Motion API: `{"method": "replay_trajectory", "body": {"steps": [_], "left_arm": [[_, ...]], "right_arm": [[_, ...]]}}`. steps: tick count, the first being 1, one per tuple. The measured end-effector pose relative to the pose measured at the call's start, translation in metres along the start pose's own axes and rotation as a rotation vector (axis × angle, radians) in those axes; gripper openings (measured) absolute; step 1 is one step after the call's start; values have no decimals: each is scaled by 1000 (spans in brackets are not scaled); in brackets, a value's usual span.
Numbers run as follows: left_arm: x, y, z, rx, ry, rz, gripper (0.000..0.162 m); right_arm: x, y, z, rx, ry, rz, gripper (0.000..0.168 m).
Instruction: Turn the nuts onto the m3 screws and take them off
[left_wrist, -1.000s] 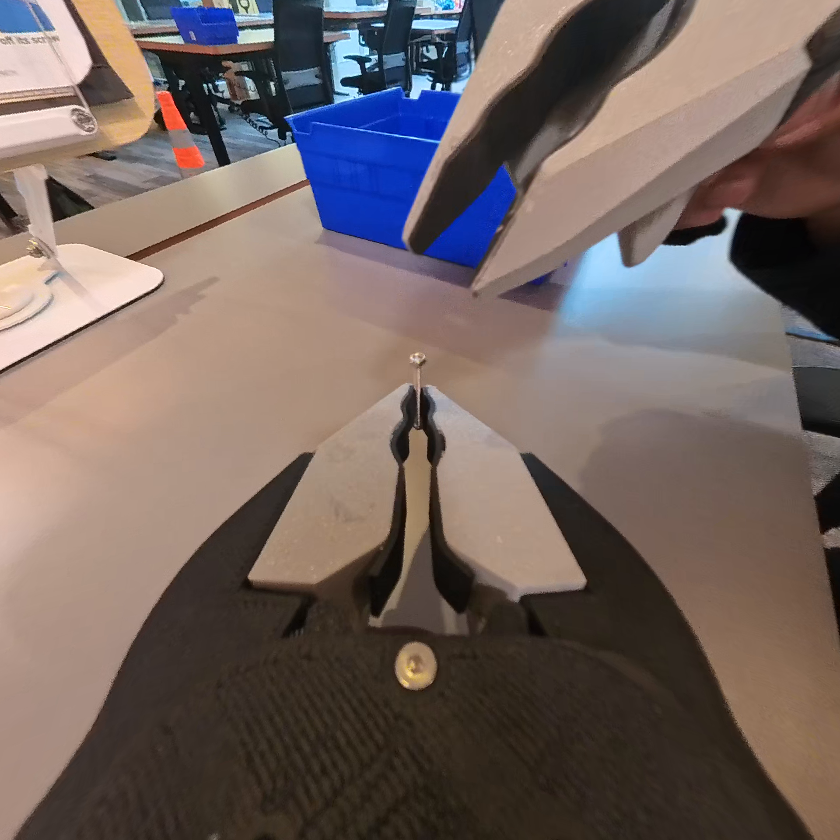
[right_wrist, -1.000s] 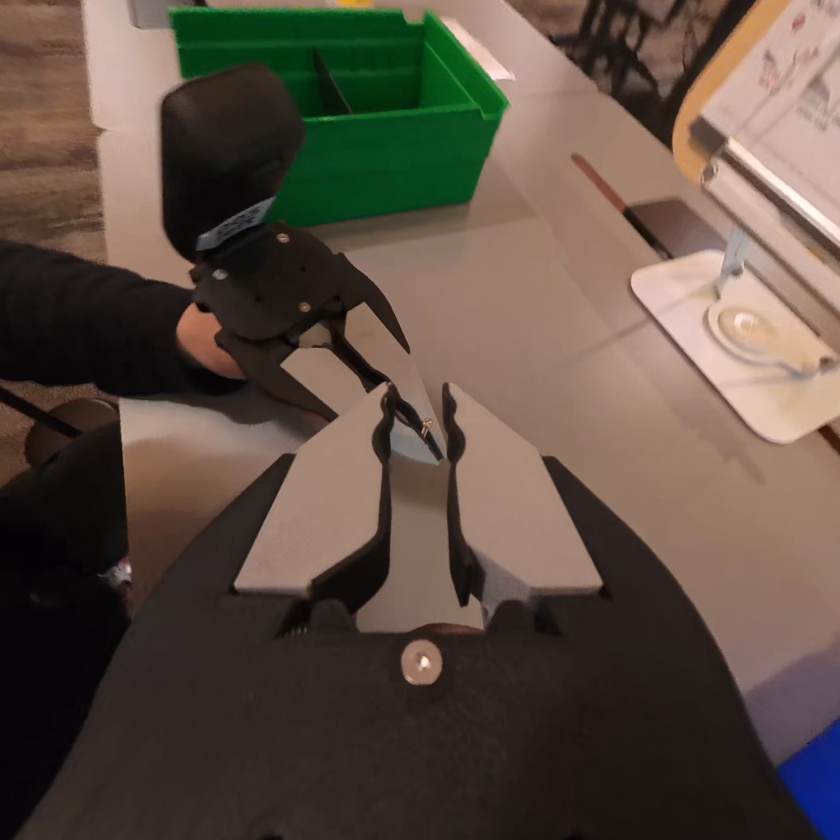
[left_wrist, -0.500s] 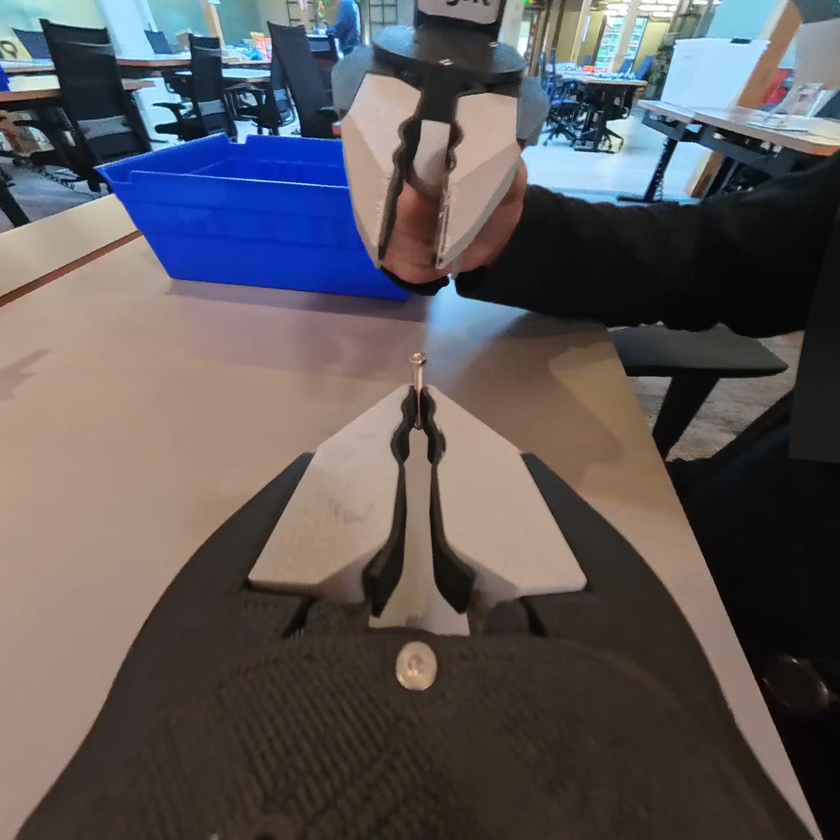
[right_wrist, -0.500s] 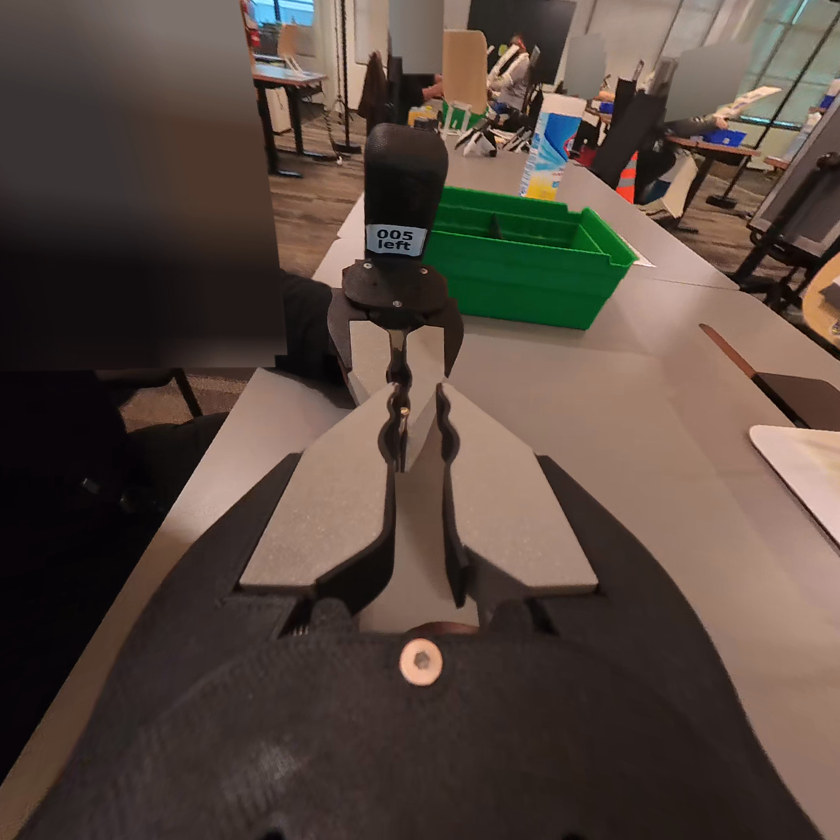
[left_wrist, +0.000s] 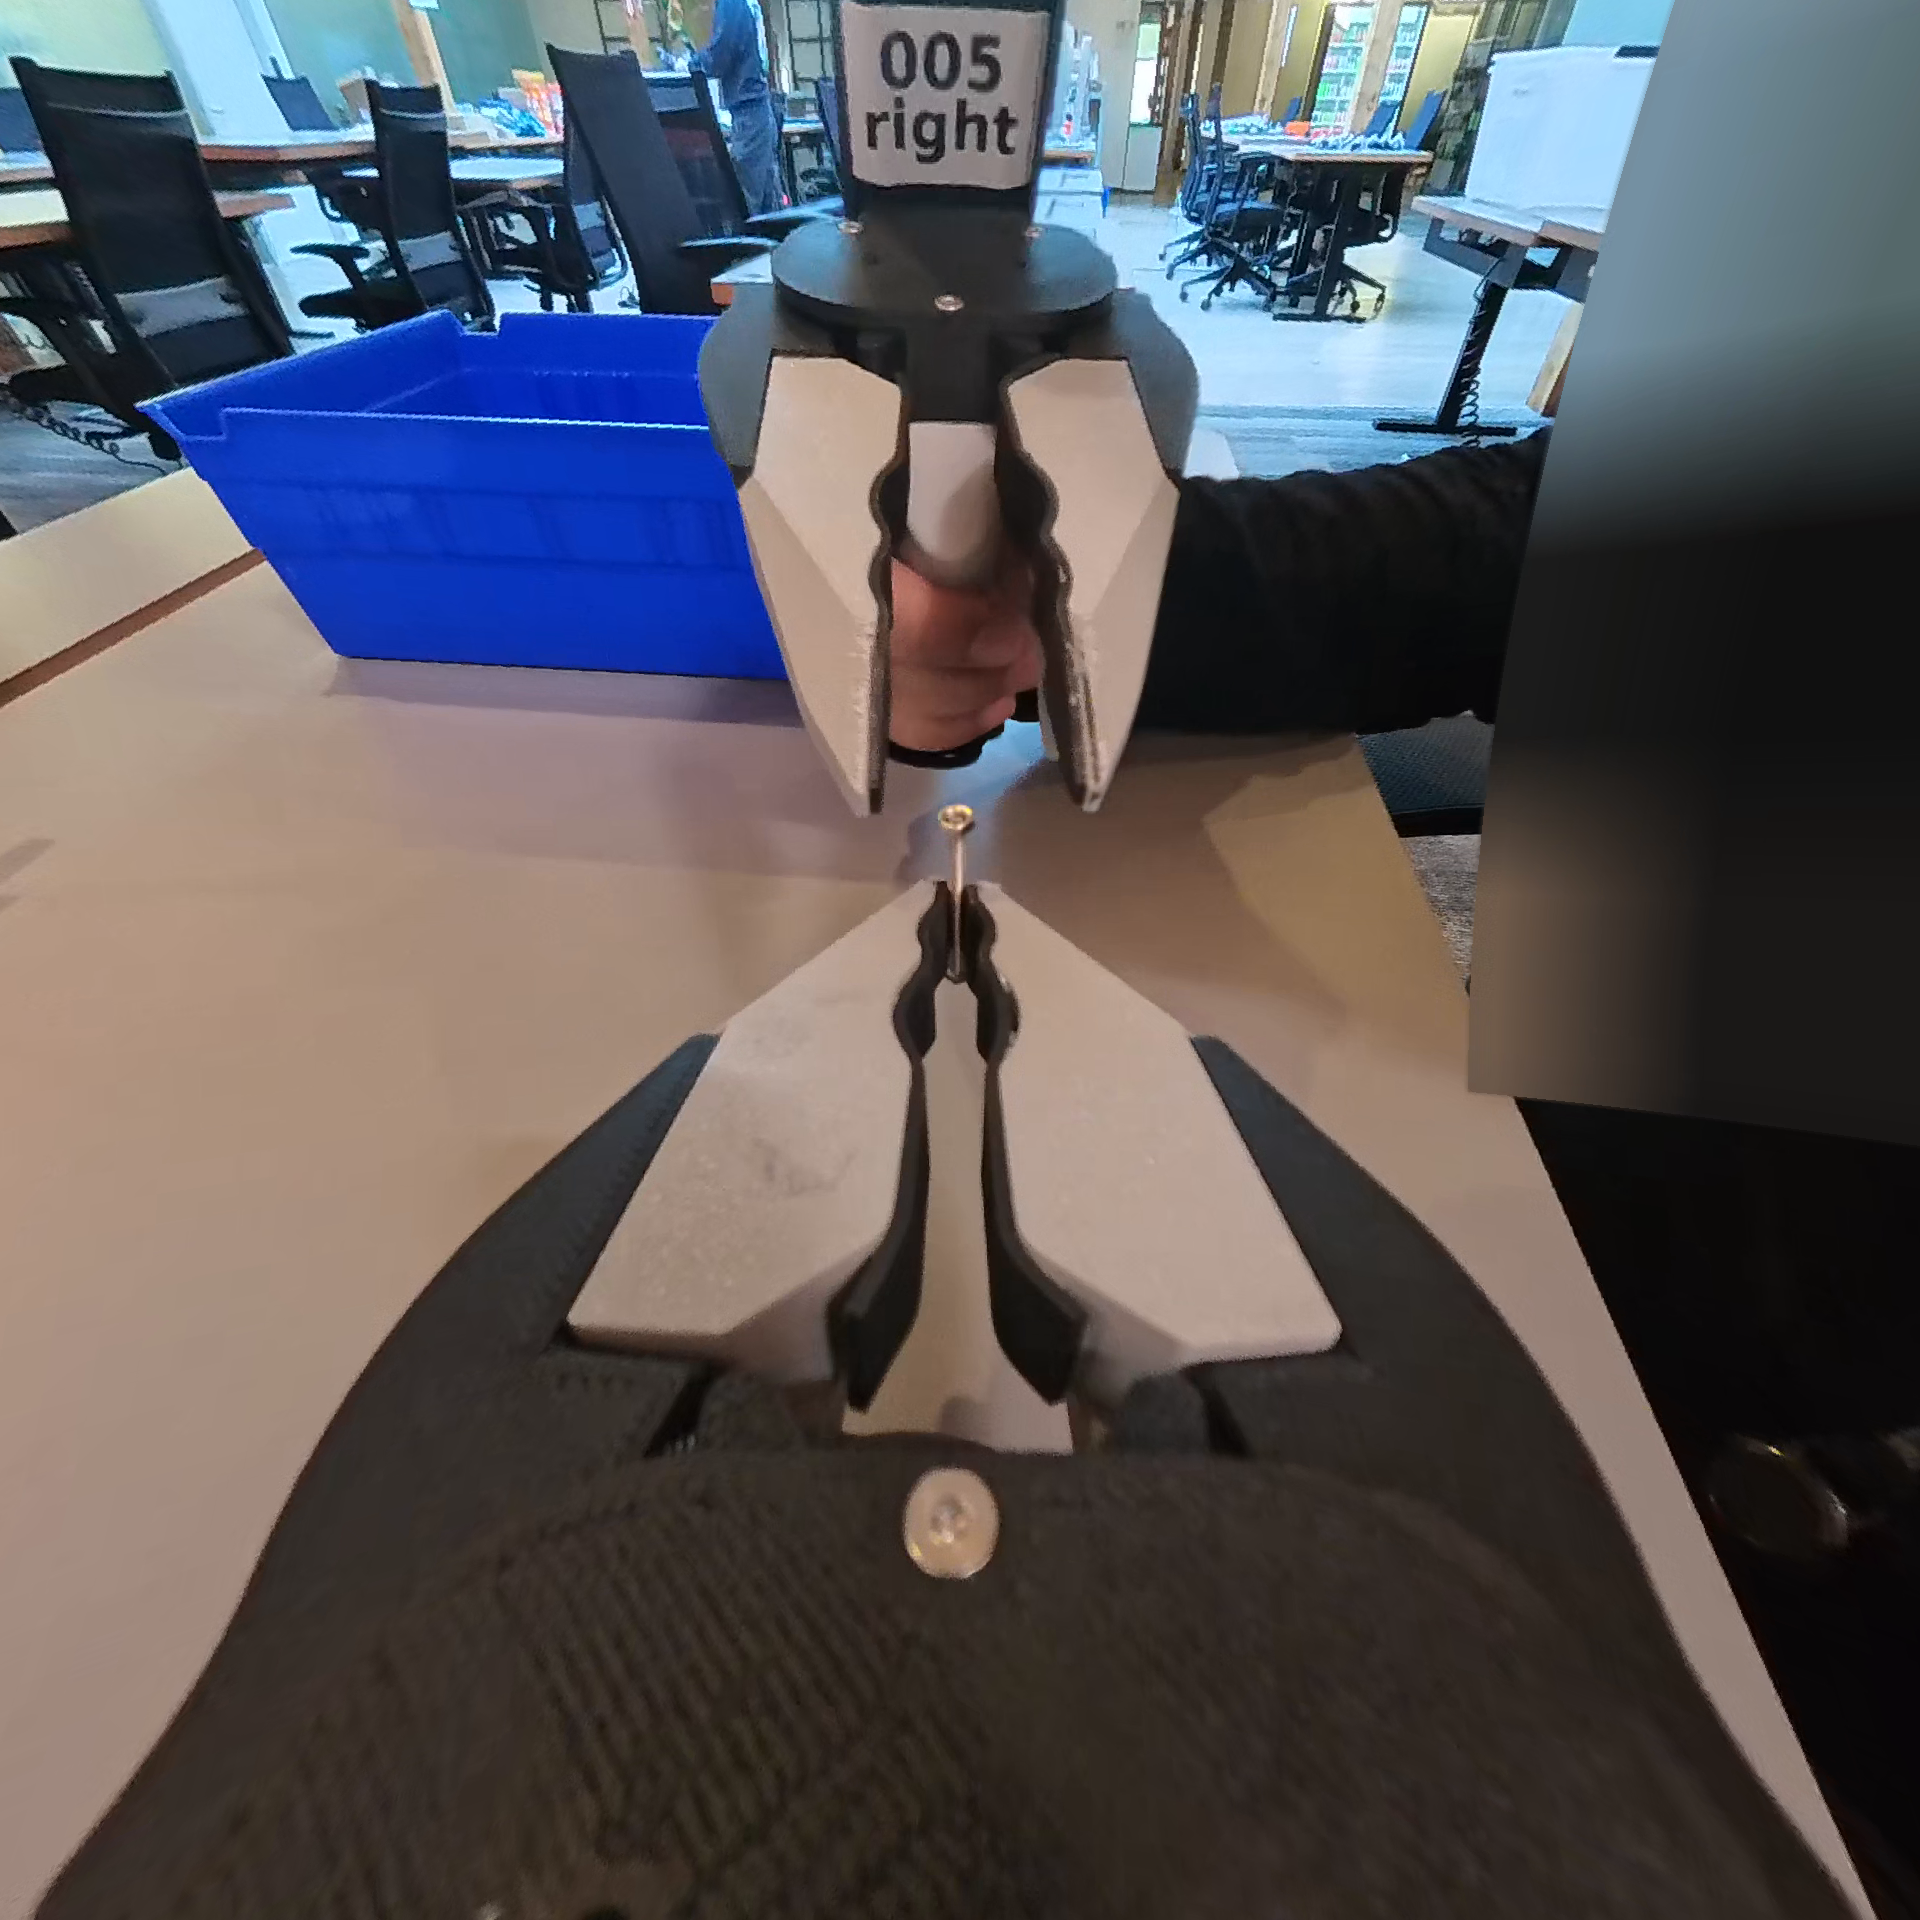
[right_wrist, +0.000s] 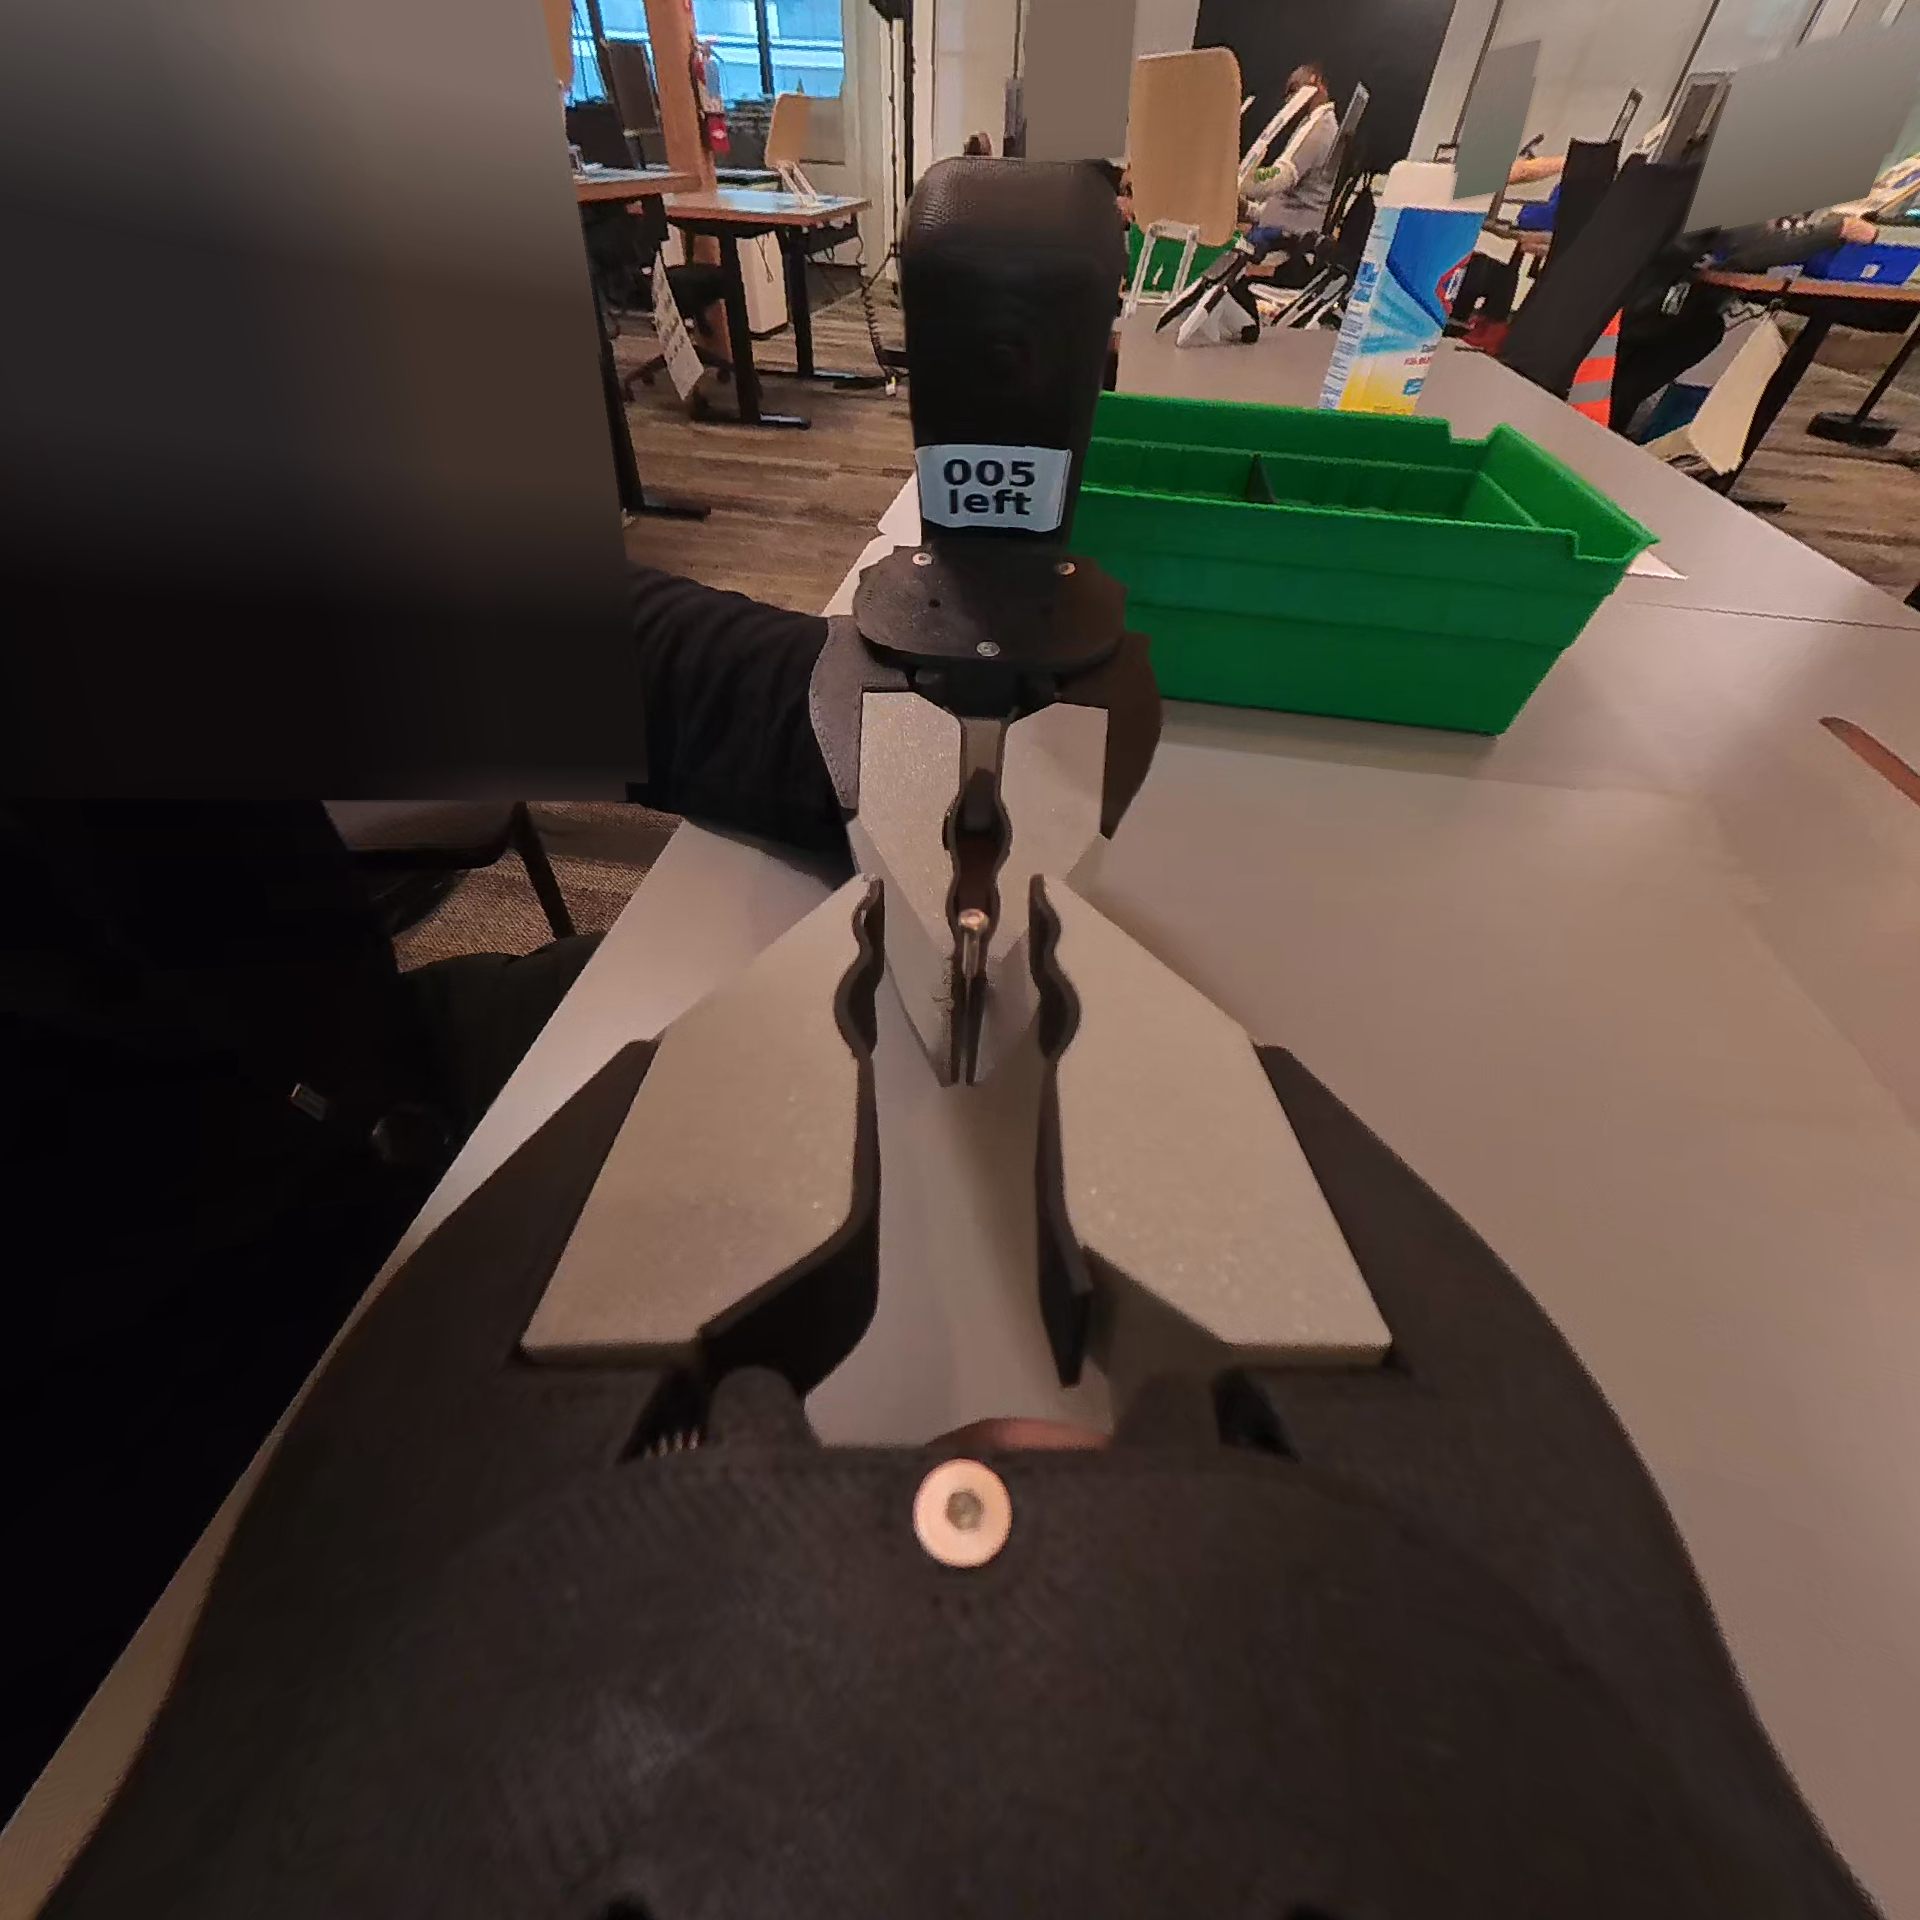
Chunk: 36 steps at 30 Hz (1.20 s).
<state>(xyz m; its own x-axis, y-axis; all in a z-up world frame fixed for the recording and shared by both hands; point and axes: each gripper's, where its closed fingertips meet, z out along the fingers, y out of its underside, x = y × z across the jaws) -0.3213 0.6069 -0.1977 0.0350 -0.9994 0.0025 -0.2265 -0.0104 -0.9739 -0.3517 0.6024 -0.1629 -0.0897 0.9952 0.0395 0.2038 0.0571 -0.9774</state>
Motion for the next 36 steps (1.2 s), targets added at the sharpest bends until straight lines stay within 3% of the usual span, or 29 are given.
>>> {"method": "replay_trajectory", "body": {"steps": [12,26,31,36], "left_arm": [[1,-4,0,27,-4,13,0],[-8,-7,-2,47,-52,-4,0],[-8,-6,-2,41,-51,-4,0],[-8,-6,-1,39,-52,-3,0]], "right_arm": [[-7,3,15,-6,-35,5,23],[3,6,-1,-8,38,13,16],[11,-3,-8,53,78,39,21],[4,2,7,30,38,39,24]]}}
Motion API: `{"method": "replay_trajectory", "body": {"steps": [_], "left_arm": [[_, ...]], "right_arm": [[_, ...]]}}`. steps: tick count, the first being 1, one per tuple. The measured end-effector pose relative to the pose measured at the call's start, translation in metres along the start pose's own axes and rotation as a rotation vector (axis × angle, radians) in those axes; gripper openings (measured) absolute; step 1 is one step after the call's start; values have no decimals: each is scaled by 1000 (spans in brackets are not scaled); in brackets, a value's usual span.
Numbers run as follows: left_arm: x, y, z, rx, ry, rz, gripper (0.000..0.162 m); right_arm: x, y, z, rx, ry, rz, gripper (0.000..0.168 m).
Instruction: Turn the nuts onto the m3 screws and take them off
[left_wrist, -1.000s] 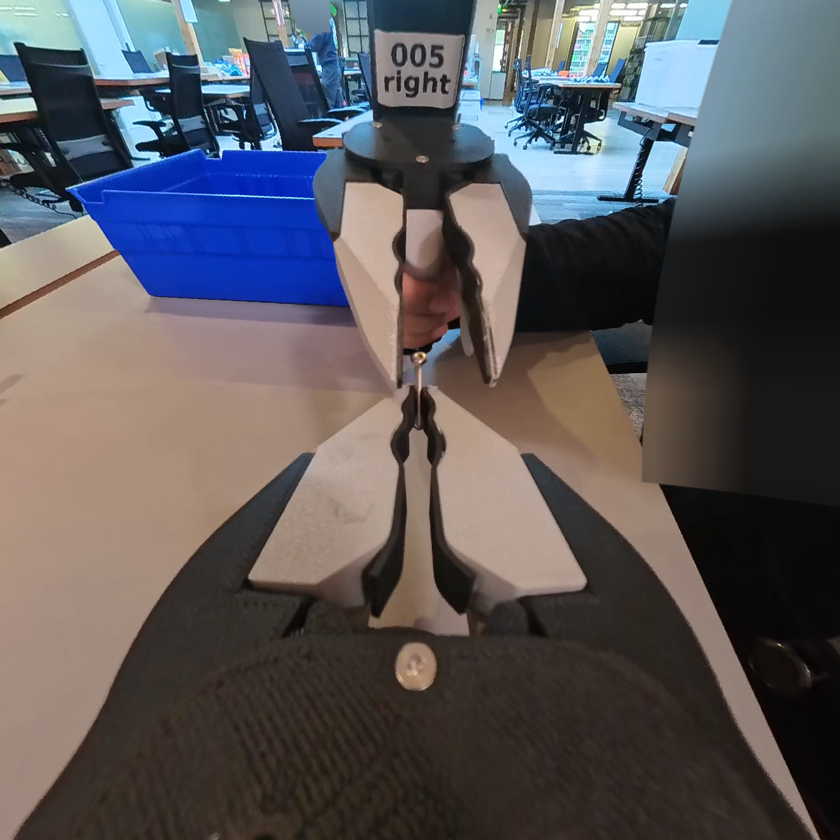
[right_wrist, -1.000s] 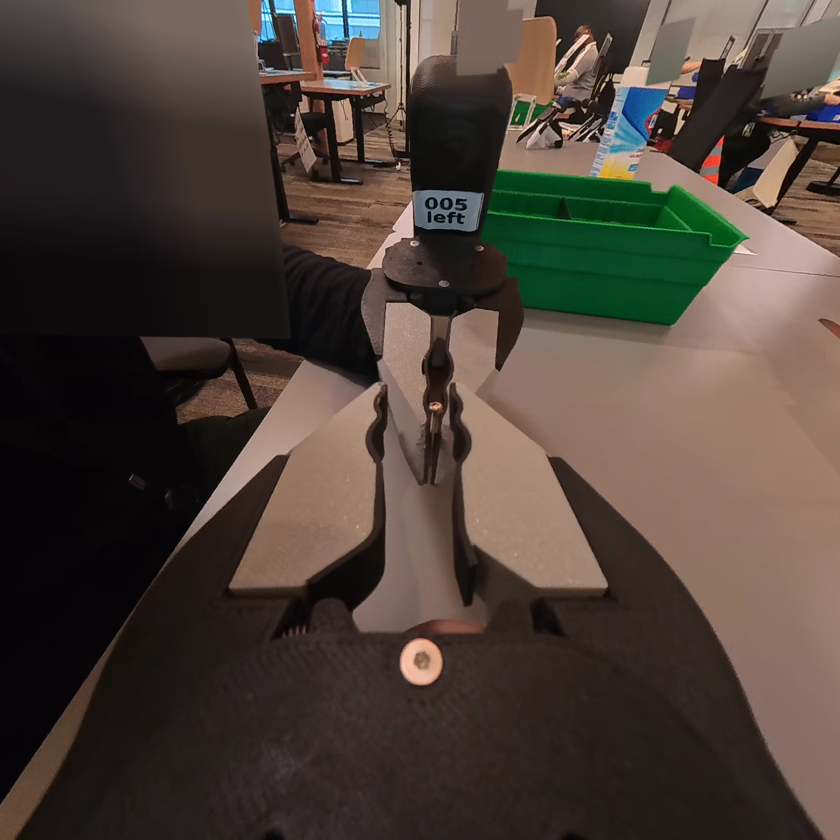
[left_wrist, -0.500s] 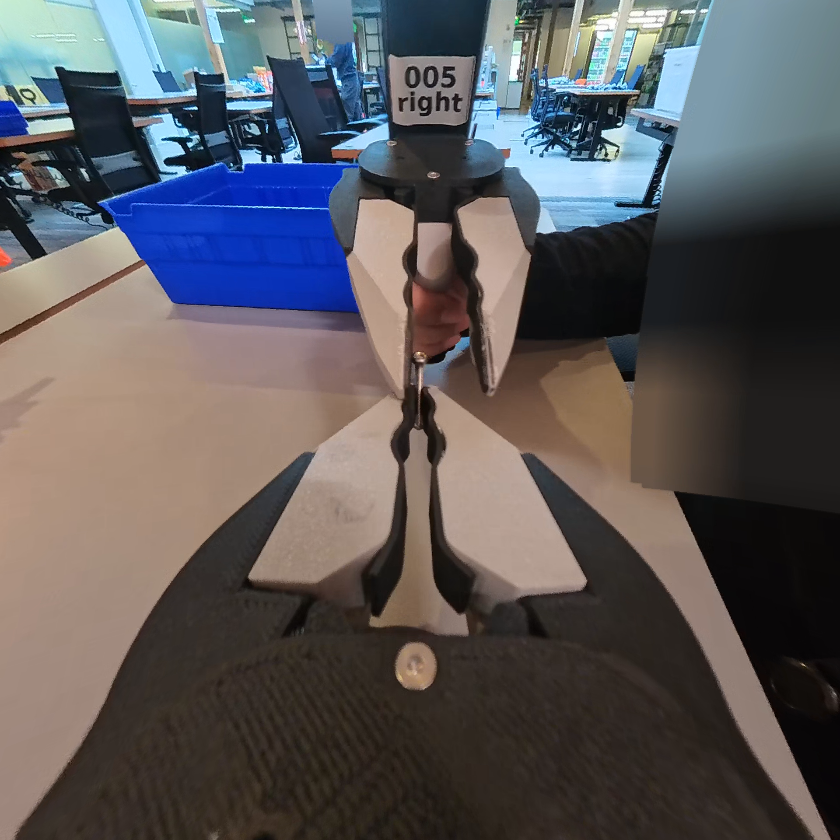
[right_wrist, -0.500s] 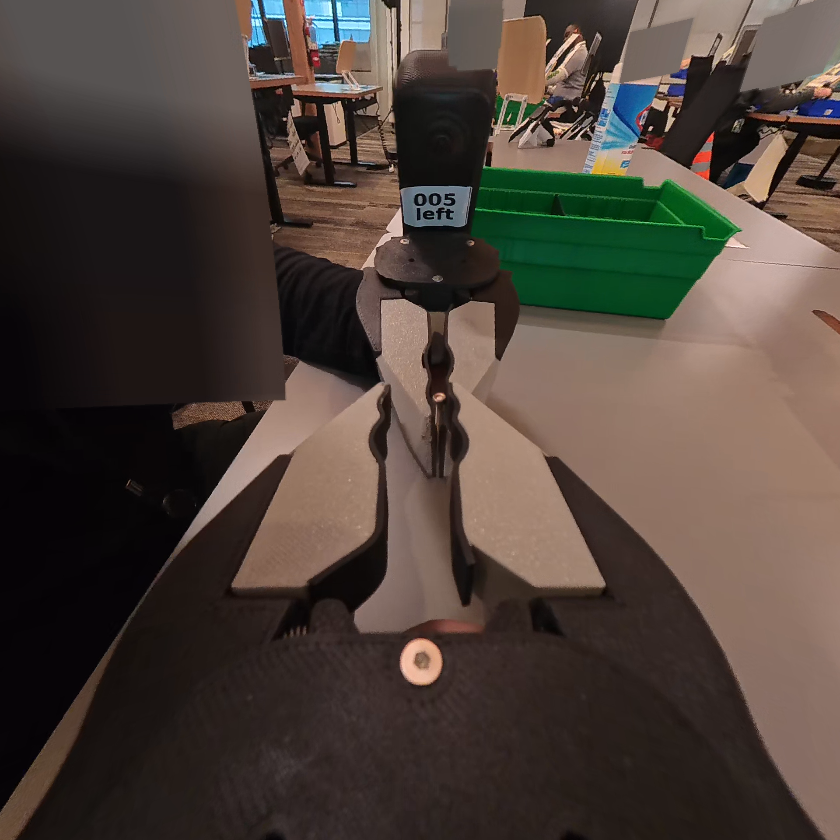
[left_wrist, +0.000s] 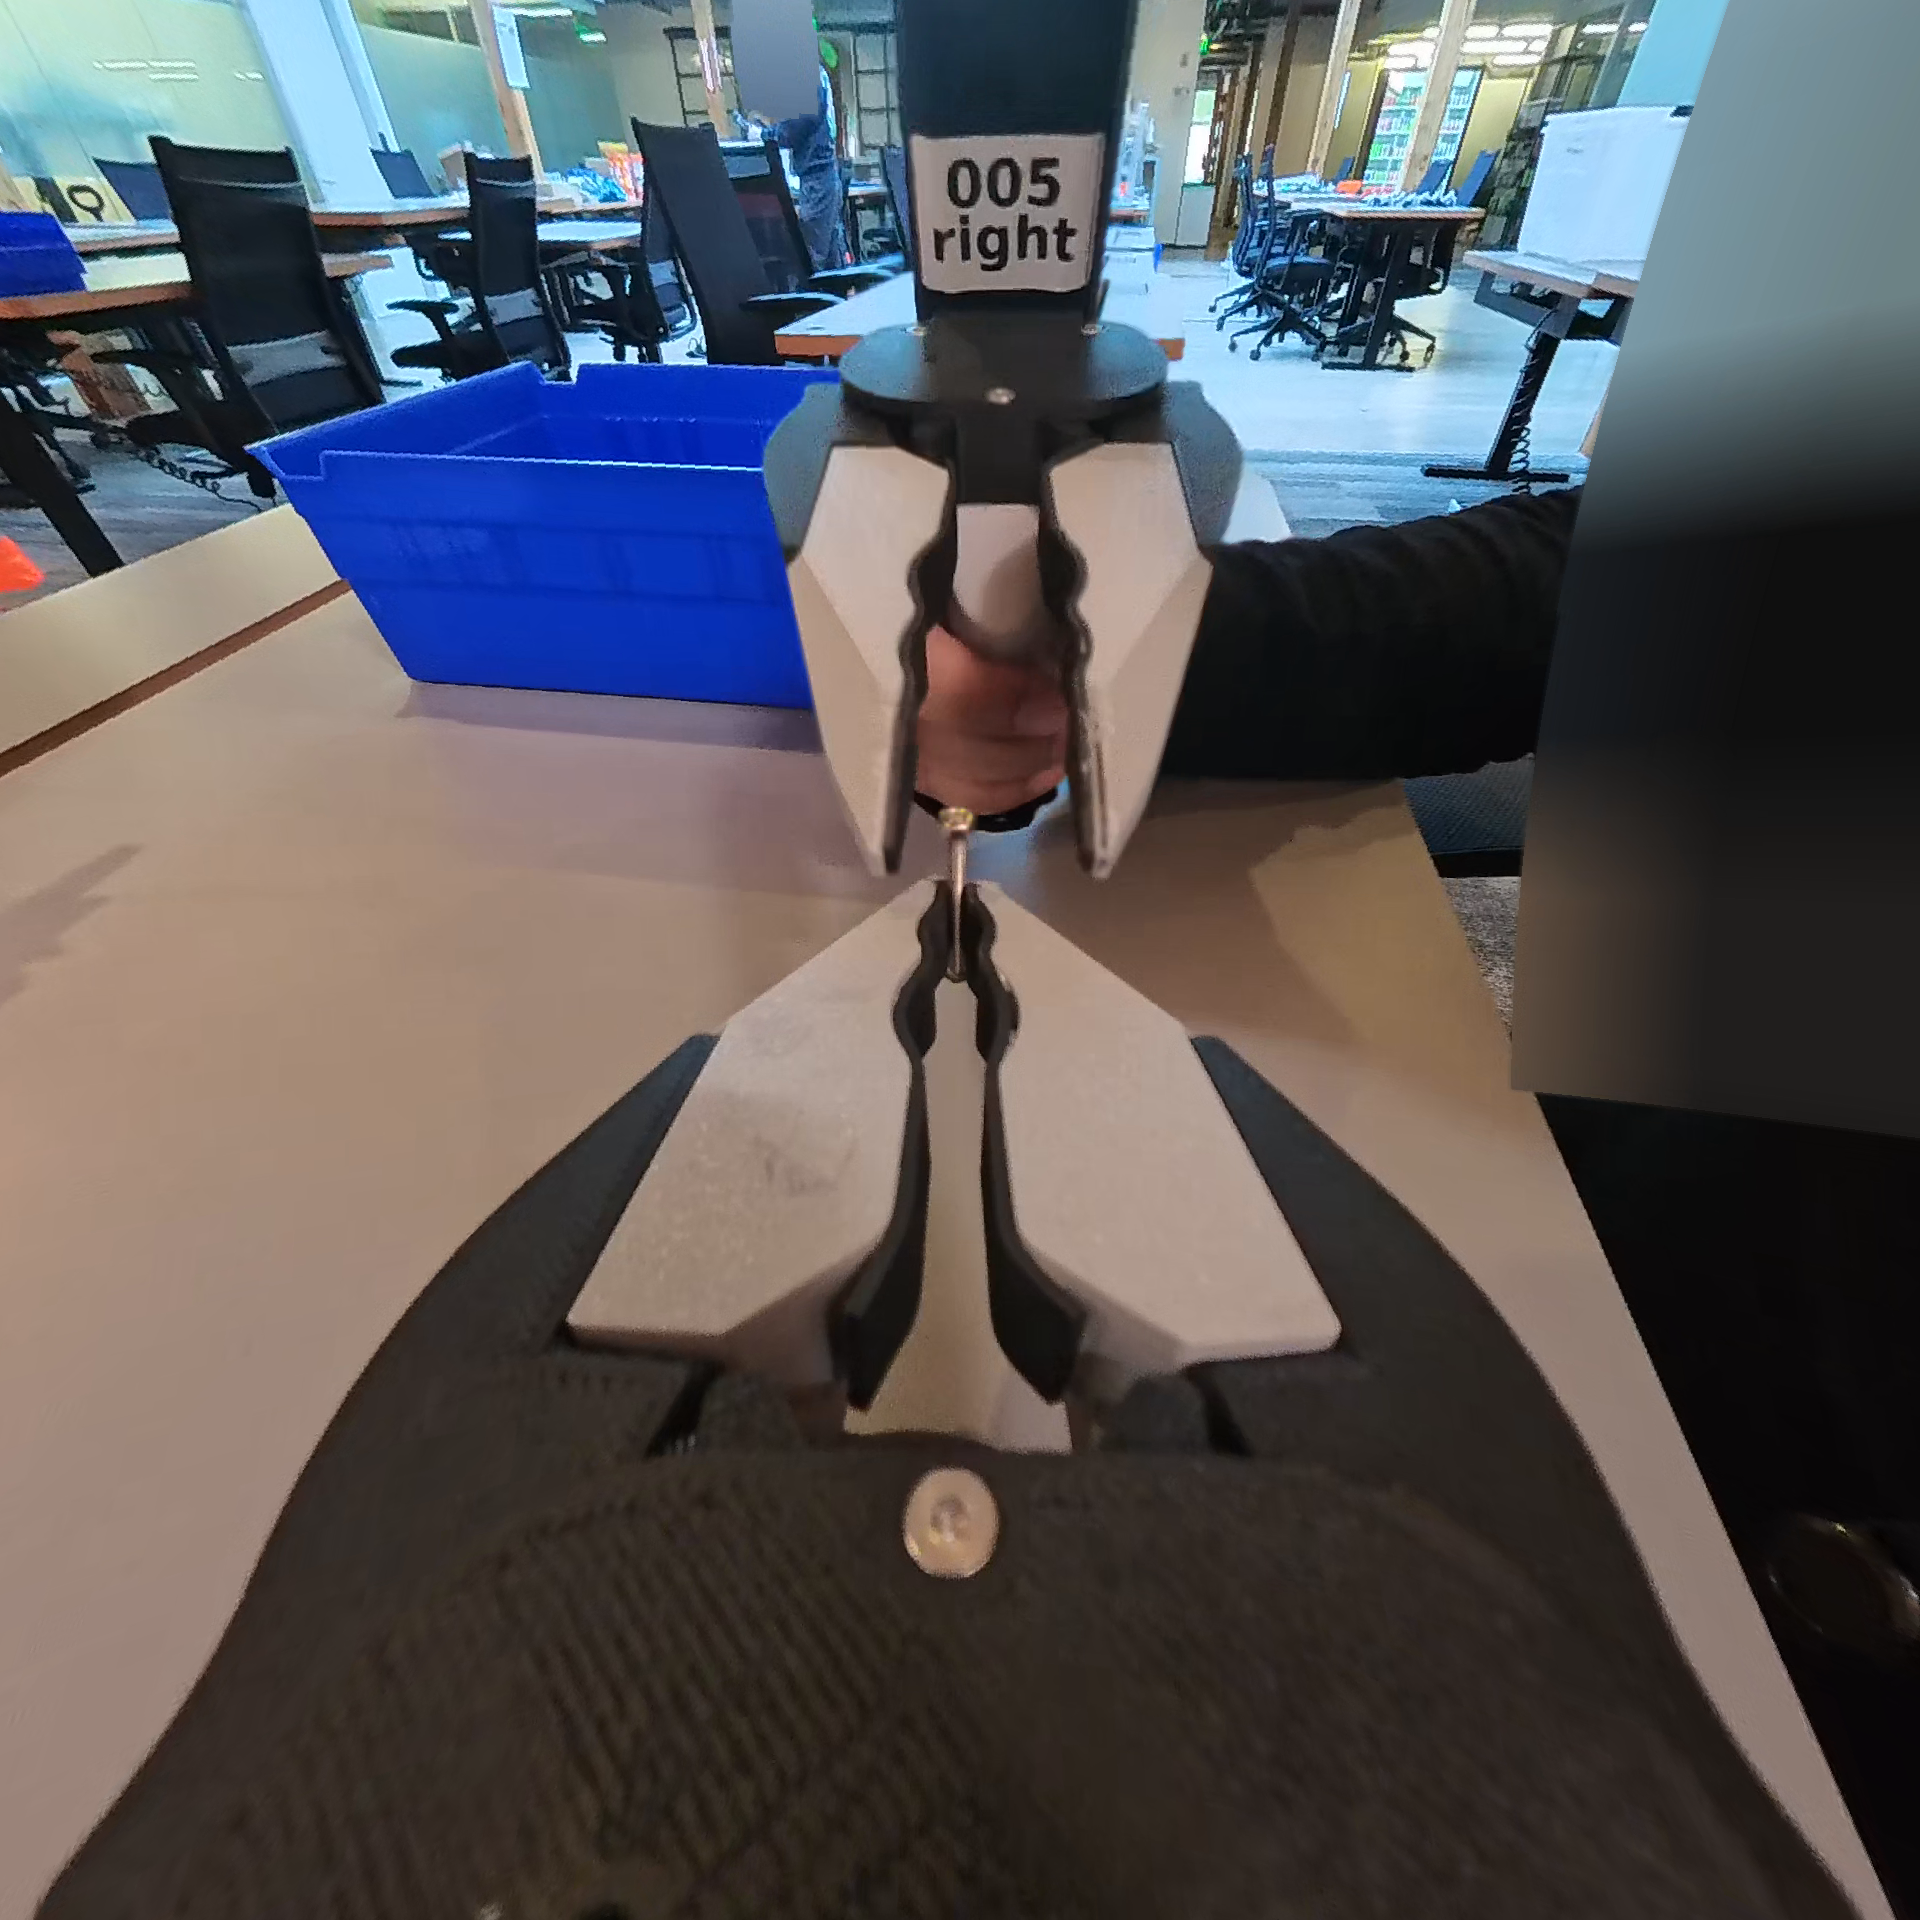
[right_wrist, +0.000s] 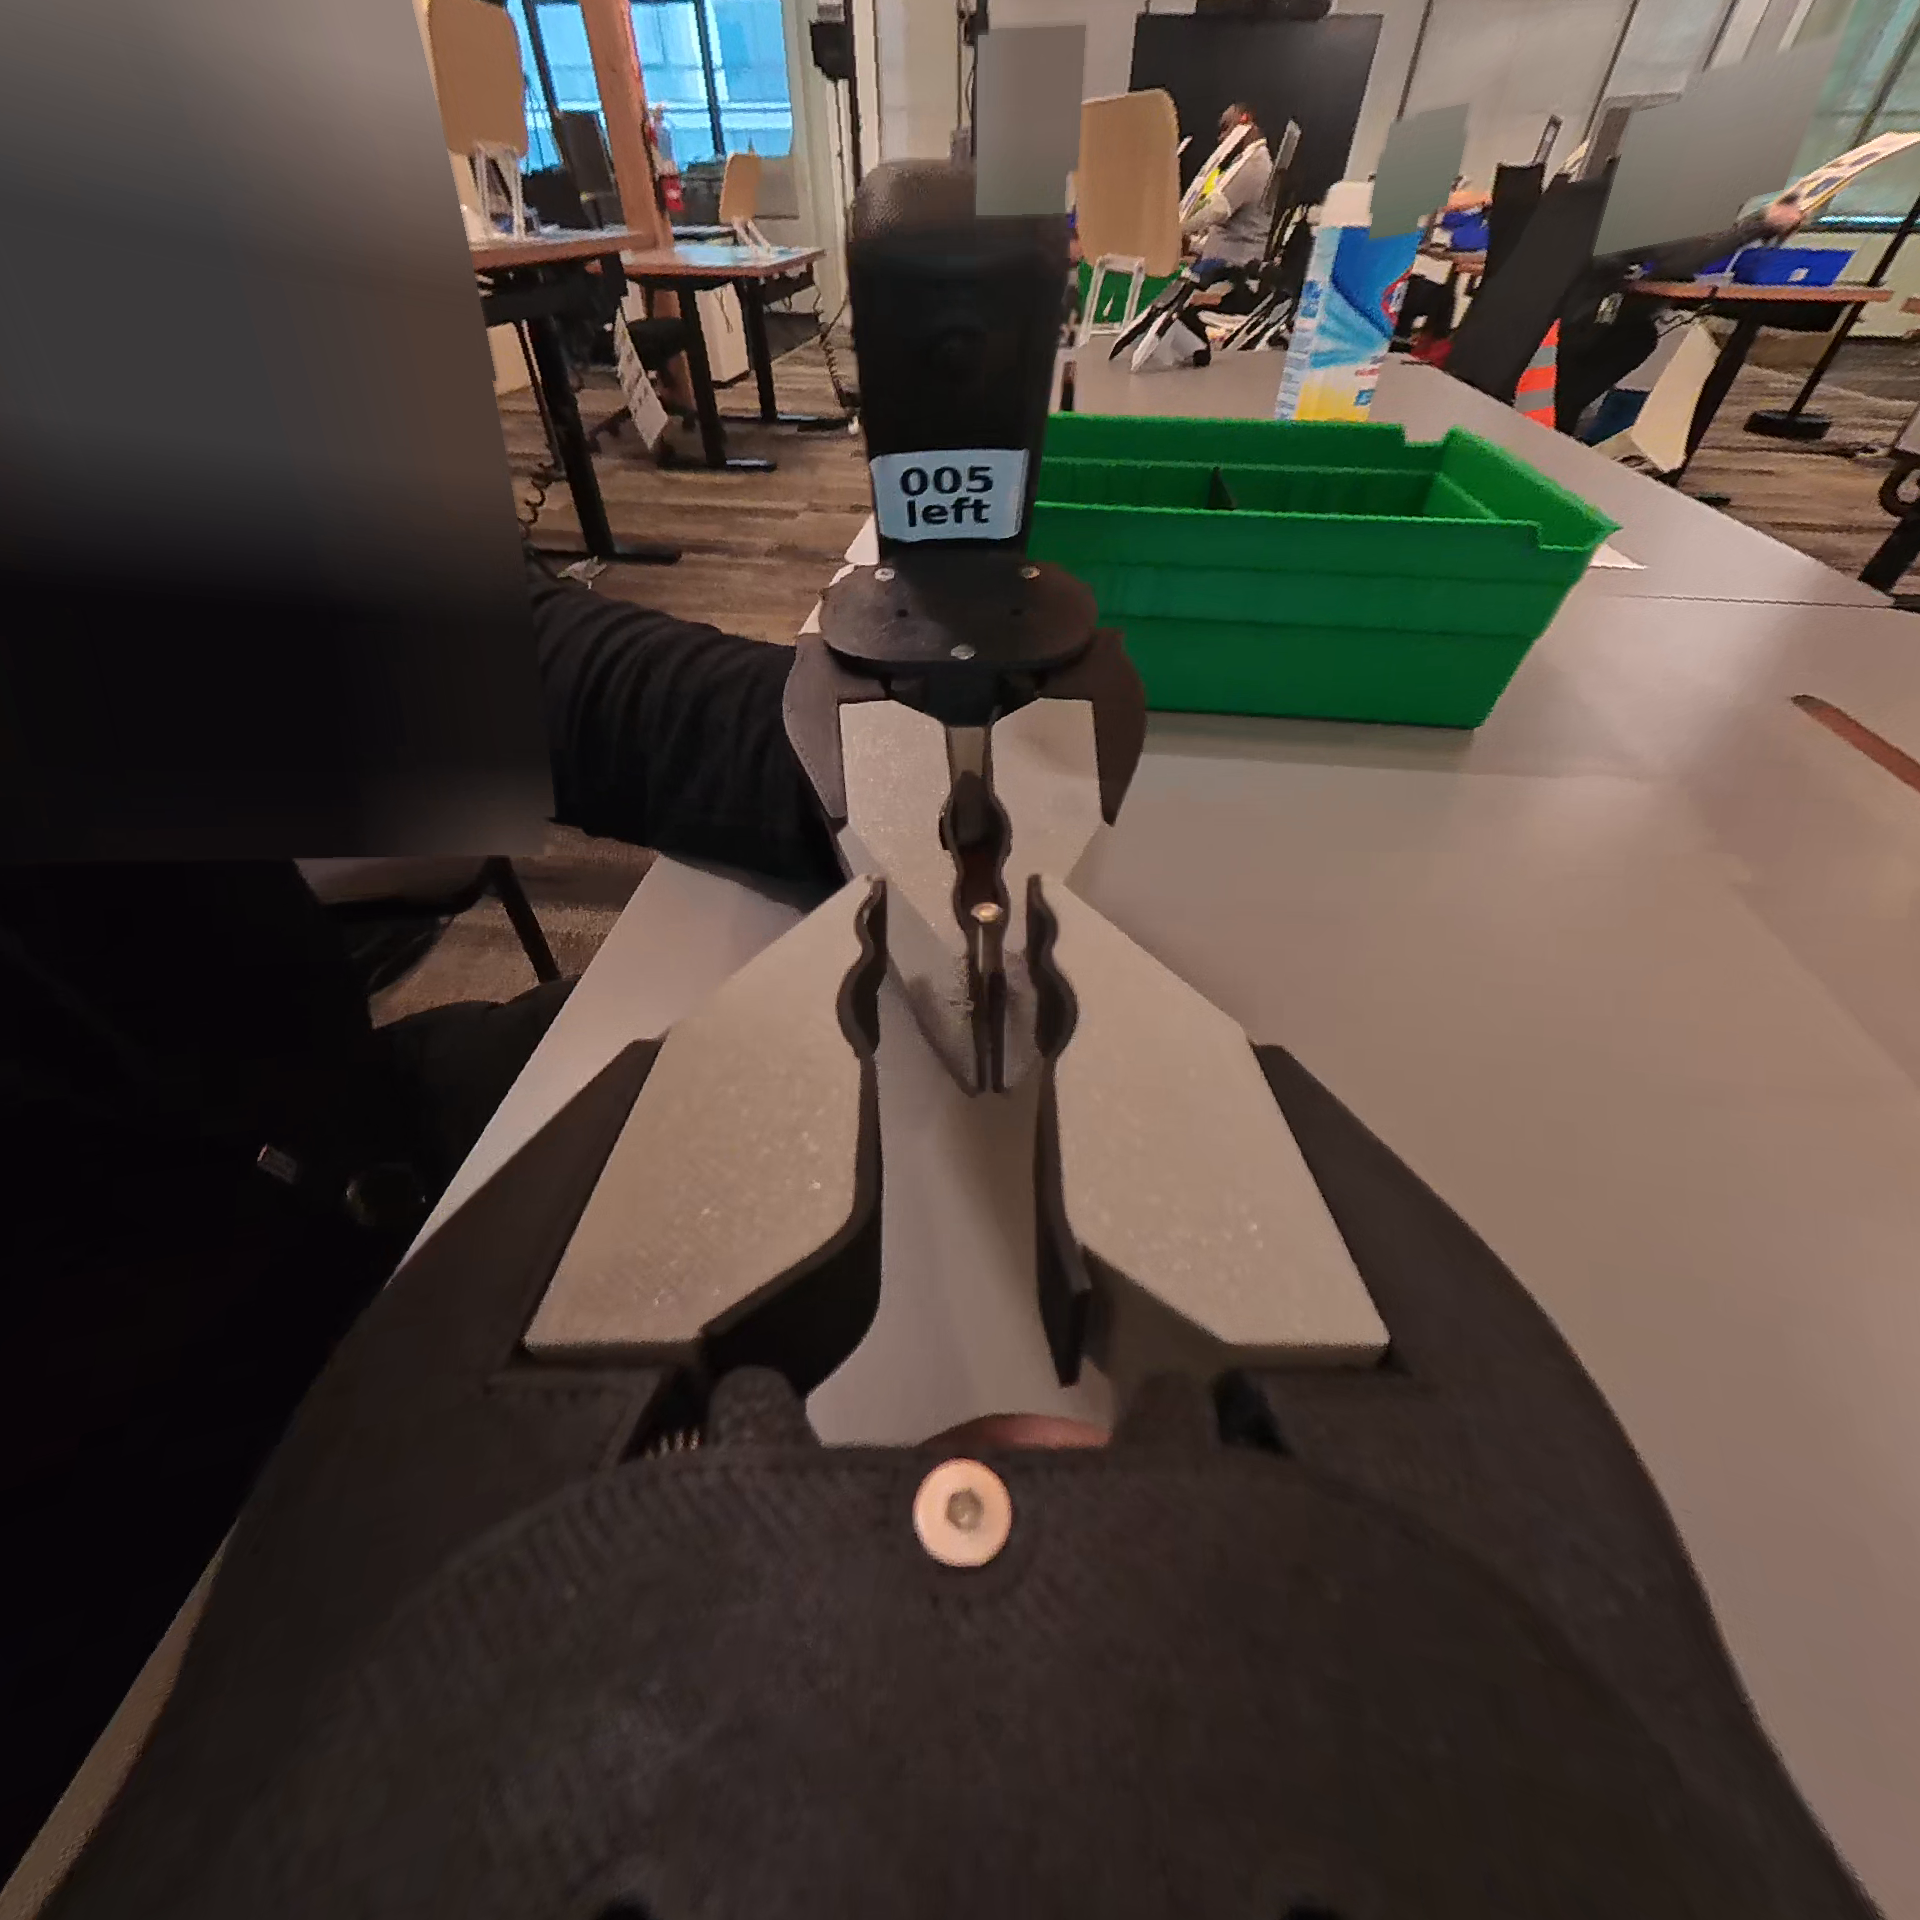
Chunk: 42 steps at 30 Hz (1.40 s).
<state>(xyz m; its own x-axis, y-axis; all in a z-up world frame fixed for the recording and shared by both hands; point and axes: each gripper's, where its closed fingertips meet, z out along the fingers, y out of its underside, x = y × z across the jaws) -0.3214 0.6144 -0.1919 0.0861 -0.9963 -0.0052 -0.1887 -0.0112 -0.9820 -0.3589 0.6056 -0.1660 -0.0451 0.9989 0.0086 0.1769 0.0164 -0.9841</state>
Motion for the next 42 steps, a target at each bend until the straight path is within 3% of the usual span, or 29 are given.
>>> {"method": "replay_trajectory", "body": {"steps": [11,14,21,26,30,34,40,42], "left_arm": [[-8,0,-2,4,-38,-17,0],[-8,0,-1,0,-37,-18,0],[-9,1,-1,-4,-50,-10,0],[-13,-3,-4,15,-70,-18,0],[-10,-1,-2,5,-55,-15,0],[-11,1,-1,-5,-63,-13,0],[-15,-2,-4,10,-80,-22,0],[-15,-2,-4,11,-78,-27,0]], "right_arm": [[6,1,-11,-5,34,-9,15],[12,-6,-10,42,51,25,25],[3,2,5,-18,38,-15,25],[7,-4,-11,24,36,11,8],[16,-5,-5,44,55,69,29],[6,2,7,-9,20,36,26],[13,-3,-12,27,49,40,12],[19,-5,-12,47,64,78,21]]}}
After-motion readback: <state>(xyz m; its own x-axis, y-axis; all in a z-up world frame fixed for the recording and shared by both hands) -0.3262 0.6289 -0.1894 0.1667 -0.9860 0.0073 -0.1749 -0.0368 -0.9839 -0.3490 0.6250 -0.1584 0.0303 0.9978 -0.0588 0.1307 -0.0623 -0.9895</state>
